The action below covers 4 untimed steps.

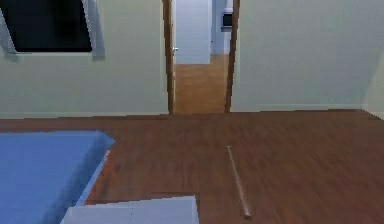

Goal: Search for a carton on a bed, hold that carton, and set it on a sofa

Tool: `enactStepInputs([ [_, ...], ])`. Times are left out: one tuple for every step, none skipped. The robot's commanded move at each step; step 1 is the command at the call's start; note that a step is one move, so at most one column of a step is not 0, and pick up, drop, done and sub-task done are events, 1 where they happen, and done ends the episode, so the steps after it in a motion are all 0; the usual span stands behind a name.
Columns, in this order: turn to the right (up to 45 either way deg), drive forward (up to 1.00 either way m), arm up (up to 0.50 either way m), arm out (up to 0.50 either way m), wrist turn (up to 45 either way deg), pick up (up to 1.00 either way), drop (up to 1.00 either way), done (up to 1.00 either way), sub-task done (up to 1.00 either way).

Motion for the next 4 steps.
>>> enactStepInputs([
  [0.0,1.00,0.00,0.00,0.0,0.00,0.00,0.00,0.00],
  [0.0,1.00,0.00,0.00,0.0,0.00,0.00,0.00,0.00],
  [3.0,0.00,0.00,0.00,0.0,0.00,0.00,0.00,0.00],
  [0.0,0.20,0.00,0.00,0.0,0.00,0.00,0.00,0.00],
])
